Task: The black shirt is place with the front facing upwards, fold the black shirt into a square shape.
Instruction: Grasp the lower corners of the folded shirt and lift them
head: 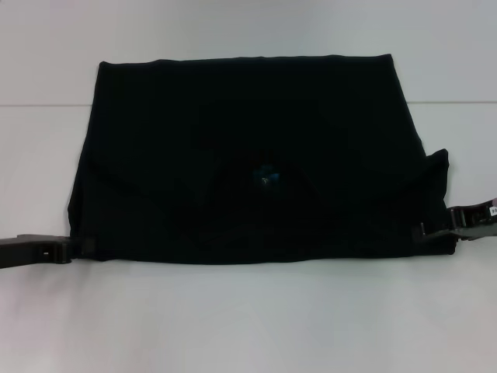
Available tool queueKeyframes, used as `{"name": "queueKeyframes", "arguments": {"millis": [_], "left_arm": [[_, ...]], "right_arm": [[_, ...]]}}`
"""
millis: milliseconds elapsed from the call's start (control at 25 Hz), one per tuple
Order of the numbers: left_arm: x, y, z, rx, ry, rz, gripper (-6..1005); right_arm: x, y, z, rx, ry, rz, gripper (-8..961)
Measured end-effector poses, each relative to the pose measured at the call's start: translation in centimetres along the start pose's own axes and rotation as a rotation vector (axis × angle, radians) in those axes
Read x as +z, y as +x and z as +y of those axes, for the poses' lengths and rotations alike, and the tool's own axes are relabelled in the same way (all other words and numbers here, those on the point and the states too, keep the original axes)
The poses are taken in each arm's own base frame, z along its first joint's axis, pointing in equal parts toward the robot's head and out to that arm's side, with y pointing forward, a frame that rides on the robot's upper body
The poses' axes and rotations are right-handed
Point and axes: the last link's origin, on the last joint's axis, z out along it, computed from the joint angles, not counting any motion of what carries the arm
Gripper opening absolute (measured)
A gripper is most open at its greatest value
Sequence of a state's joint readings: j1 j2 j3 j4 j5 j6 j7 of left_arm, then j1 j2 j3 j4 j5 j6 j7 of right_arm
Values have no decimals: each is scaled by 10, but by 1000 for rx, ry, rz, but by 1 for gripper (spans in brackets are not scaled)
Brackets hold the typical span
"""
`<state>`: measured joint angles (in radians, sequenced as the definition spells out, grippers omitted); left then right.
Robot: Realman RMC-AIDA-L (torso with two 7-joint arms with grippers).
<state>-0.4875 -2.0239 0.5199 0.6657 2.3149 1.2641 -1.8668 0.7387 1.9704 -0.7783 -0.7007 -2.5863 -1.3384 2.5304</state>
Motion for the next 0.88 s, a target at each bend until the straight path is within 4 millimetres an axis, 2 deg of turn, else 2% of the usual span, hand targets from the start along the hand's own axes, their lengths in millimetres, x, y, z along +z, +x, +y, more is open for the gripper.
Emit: {"name": "queueKeyframes", "arguments": {"millis": [440, 640, 880], "left_arm": [[-1, 1, 0, 5, -3, -5, 69], [0, 1, 1, 8, -11, -8, 69], [-4, 2, 6, 7, -51, -19, 69]], "right_arm": [[0, 0, -1, -8, 11, 5, 500], [0, 0, -1, -10, 11, 9, 257], [-5, 0, -1, -14, -3, 18, 70]]}}
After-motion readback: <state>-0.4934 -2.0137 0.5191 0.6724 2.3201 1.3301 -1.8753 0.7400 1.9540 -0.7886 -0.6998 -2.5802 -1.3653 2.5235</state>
